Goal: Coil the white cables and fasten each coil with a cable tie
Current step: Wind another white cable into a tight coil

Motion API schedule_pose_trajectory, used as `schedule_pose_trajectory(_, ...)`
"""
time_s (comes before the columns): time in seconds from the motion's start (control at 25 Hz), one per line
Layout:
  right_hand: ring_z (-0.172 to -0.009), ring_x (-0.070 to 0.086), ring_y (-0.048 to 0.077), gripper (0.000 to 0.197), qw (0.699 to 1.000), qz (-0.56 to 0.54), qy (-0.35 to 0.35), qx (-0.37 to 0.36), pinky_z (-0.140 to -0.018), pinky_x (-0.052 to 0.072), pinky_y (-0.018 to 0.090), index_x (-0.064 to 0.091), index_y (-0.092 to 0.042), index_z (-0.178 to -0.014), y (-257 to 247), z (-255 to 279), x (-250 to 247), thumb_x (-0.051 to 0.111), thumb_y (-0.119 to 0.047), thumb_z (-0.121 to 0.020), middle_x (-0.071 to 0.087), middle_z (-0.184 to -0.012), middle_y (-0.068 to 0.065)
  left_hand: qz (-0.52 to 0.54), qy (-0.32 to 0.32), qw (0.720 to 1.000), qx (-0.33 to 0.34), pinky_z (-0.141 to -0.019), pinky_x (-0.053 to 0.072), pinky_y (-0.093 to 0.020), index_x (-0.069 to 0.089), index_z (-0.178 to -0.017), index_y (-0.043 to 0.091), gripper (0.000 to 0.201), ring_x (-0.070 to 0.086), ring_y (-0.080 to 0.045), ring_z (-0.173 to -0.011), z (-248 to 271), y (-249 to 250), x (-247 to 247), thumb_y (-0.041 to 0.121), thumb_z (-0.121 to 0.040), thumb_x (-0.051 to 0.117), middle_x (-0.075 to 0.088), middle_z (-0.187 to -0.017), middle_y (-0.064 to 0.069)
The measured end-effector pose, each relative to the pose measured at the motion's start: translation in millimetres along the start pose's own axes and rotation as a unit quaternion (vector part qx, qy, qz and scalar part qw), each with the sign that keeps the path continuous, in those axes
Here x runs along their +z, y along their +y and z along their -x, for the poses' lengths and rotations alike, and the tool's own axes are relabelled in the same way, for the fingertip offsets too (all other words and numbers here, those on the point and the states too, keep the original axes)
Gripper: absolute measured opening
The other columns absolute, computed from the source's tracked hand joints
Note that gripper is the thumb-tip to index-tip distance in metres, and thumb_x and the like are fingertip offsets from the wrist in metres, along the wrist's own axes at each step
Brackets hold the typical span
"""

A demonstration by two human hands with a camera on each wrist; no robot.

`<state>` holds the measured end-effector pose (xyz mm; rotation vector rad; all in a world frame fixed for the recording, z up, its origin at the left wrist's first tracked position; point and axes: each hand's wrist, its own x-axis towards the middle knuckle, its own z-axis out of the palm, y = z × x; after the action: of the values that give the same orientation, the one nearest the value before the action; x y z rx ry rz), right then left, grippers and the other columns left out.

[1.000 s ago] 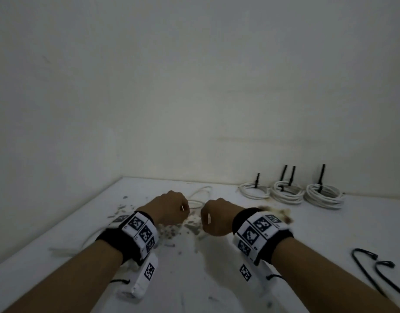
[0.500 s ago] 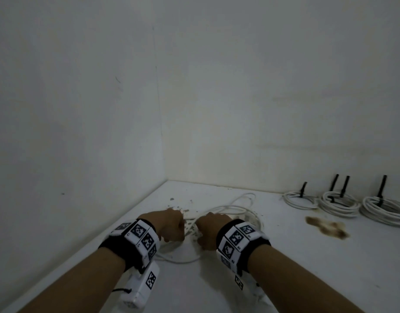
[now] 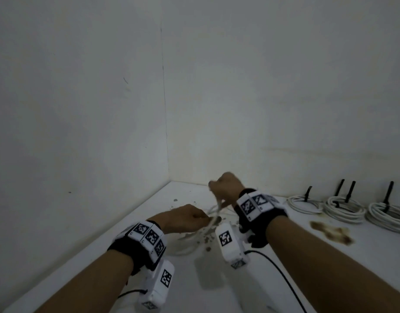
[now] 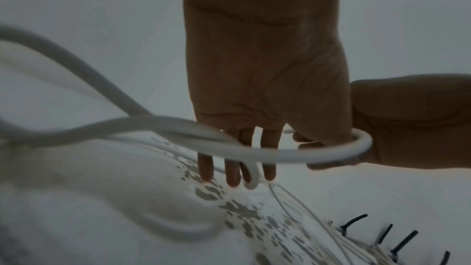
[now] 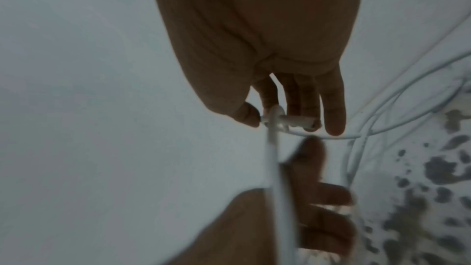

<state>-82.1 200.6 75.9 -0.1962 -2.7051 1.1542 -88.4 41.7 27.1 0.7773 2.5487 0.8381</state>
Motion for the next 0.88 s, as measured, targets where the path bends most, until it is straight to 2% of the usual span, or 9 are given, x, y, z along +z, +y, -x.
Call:
schedule_pose_trajectory(0.12, -0.086, 0.055, 0.029, 0.027, 0.995, -0.068, 0.069, 0.021, -0.075, 0.046, 0.035, 0.054, -0.004, -0.097, -12.0, -6.6, -47.7, 0.053, -0.03, -0.095, 0.052, -0.091, 0.014, 0.019, 0.041, 0.999, 0.014, -0.077, 0.05, -0.023, 0.077, -0.089, 0.032, 0.062, 0.063, -0.011, -0.079, -11.8, -2.2, 4.1, 0.081, -0.083, 0.039, 0.069, -0.086, 0.007)
schedule_pose_trajectory(0.2, -0.077, 0.056, 0.029, 0.022, 0.988, -0.14, 0.054, 0.023, -0.068, 0.051, 0.037, 0.056, -0.002, -0.097, -20.2, 0.7, -81.5, 0.05, -0.023, -0.097, 0.058, -0.091, 0.015, -0.013, 0.106, 0.994, 0.022, -0.075, 0.053, -0.024, 0.069, -0.094, 0.026, 0.047, 0.064, -0.013, -0.084, -20.5, -6.5, 3.3, 0.069, -0.084, 0.055, 0.067, -0.095, 0.006)
schedule_pose_trajectory(0.28, -0.071, 0.06, 0.026, 0.024, 0.984, -0.171, 0.043, 0.01, -0.064, 0.052, 0.035, 0.058, -0.001, -0.094, -30.9, 14.4, -108.2, 0.044, -0.018, -0.102, 0.062, -0.086, 0.011, -0.033, 0.168, 0.985, 0.007, -0.07, 0.053, -0.025, 0.057, -0.093, 0.023, 0.037, 0.059, -0.012, -0.079, -29.5, -7.5, 2.8, 0.057, -0.082, 0.068, 0.062, -0.092, 0.005)
schedule_pose_trajectory(0.44, -0.072, 0.062, 0.025, 0.027, 0.98, -0.191, 0.052, -0.033, -0.069, 0.053, 0.038, 0.058, -0.003, -0.094, -50.1, 35.0, -134.5, 0.039, -0.019, -0.104, 0.065, -0.087, 0.01, -0.001, 0.251, 0.968, -0.026, -0.069, 0.051, -0.032, 0.05, -0.099, 0.024, 0.06, 0.061, -0.017, -0.085, -39.9, 9.0, 1.8, 0.072, -0.07, 0.068, 0.061, -0.094, 0.001)
schedule_pose_trajectory(0.52, -0.07, 0.062, 0.024, 0.026, 0.978, -0.196, 0.066, -0.039, -0.067, 0.054, 0.037, 0.058, -0.003, -0.095, -52.7, 37.9, -139.8, 0.038, -0.018, -0.104, 0.065, -0.086, 0.009, -0.031, 0.281, 0.959, 0.008, -0.077, 0.049, -0.034, 0.049, -0.102, 0.026, 0.044, 0.058, -0.022, -0.094, -48.1, 17.3, 3.8, 0.062, -0.082, 0.064, 0.056, -0.101, -0.002)
schedule_pose_trajectory(0.6, -0.068, 0.063, 0.023, 0.026, 0.962, -0.25, 0.095, -0.047, -0.067, 0.054, 0.036, 0.058, -0.004, -0.092, -53.1, 40.9, -148.8, 0.037, -0.015, -0.103, 0.065, -0.086, 0.008, -0.101, 0.242, 0.965, 0.023, -0.085, 0.051, -0.039, 0.05, -0.091, 0.026, 0.025, 0.06, -0.028, -0.097, -59.0, 25.7, 5.2, 0.05, -0.096, 0.049, 0.059, -0.099, -0.005)
schedule_pose_trajectory(0.68, -0.071, 0.064, 0.023, 0.029, 0.941, -0.307, 0.129, -0.066, -0.071, 0.054, 0.038, 0.058, -0.008, -0.086, -53.5, 42.7, -161.5, 0.036, -0.015, -0.103, 0.067, -0.086, 0.007, -0.168, 0.186, 0.968, -0.019, -0.092, 0.049, -0.039, 0.057, -0.104, 0.019, 0.035, 0.059, -0.031, -0.107, -74.4, 28.1, 4.6, 0.046, -0.102, 0.035, 0.061, -0.114, -0.01)
schedule_pose_trajectory(0.76, -0.073, 0.067, 0.021, 0.031, 0.916, -0.355, 0.165, -0.082, -0.074, 0.055, 0.038, 0.059, -0.01, -0.085, -53.4, 44.3, -177.5, 0.035, -0.016, -0.103, 0.07, -0.087, 0.006, -0.216, 0.173, 0.958, -0.079, -0.094, 0.045, -0.033, 0.054, -0.127, 0.012, 0.043, 0.057, -0.029, -0.116, -88.1, 27.8, 1.6, 0.041, -0.104, 0.033, 0.057, -0.131, -0.011)
schedule_pose_trajectory(0.88, -0.074, 0.069, 0.019, 0.03, 0.878, -0.416, 0.219, -0.092, -0.076, 0.055, 0.038, 0.06, -0.012, -0.089, -49.7, 46.5, -203.6, 0.033, -0.015, -0.102, 0.071, -0.088, 0.003, -0.287, 0.165, 0.937, -0.113, -0.086, 0.046, -0.028, 0.059, -0.116, 0.018, 0.027, 0.06, -0.025, -0.113, -104.6, 24.7, -0.1, 0.031, -0.102, 0.04, 0.06, -0.129, -0.009)
